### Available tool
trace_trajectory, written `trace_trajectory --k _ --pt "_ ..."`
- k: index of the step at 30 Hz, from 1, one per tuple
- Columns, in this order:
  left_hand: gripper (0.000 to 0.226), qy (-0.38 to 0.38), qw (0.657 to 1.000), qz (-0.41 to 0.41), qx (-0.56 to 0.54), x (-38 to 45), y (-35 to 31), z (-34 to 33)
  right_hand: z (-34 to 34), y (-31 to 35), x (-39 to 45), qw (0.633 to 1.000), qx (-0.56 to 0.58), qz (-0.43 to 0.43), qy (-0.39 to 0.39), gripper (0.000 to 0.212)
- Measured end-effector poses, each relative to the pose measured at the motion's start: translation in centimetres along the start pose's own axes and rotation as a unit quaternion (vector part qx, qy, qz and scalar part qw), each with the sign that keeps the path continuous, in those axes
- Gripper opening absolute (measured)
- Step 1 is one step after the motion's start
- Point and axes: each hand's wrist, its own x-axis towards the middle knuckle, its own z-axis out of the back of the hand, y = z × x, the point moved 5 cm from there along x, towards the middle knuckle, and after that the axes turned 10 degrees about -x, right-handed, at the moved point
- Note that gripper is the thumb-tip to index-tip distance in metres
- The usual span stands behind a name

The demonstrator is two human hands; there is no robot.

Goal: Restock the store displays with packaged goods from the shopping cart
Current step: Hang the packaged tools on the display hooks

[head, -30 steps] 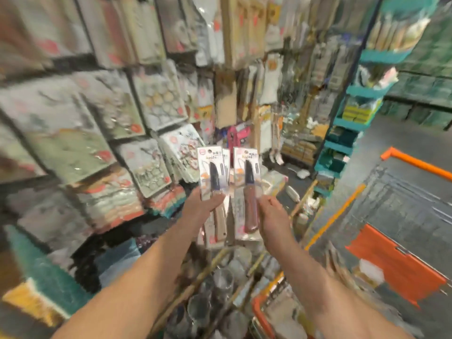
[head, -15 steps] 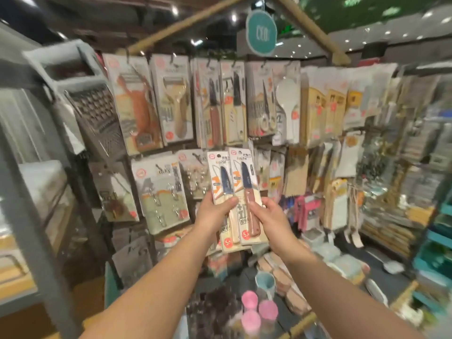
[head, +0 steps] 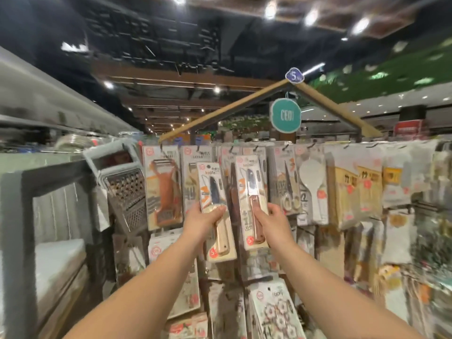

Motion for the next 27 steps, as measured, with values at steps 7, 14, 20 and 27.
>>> trace_trajectory --k 7,14,20,27 --pt "0.035 -0.006 0.999 -0.033 0.026 1.4 -1.9 0.7 0.0 3.8 3.0 0.997 -0.049 0.054 0.015 0.047" --pt "0.032 -0.009 0.999 -0.03 0.007 1.4 -1.8 1.7 -0.8 3.5 3.4 0.994 -0.099 0.053 0.01 0.043" --pt "0.038 -0.006 1.0 -0.008 -0.027 1.1 -0.8 1.9 -1.1 4.2 3.9 0.993 -0.108 0.041 0.029 0.035" --pt "0.032 -0.021 0.997 0.017 -0.078 0.3 0.5 1.6 -2.1 2.1 2.4 0.991 -0.114 0.069 0.006 0.051"
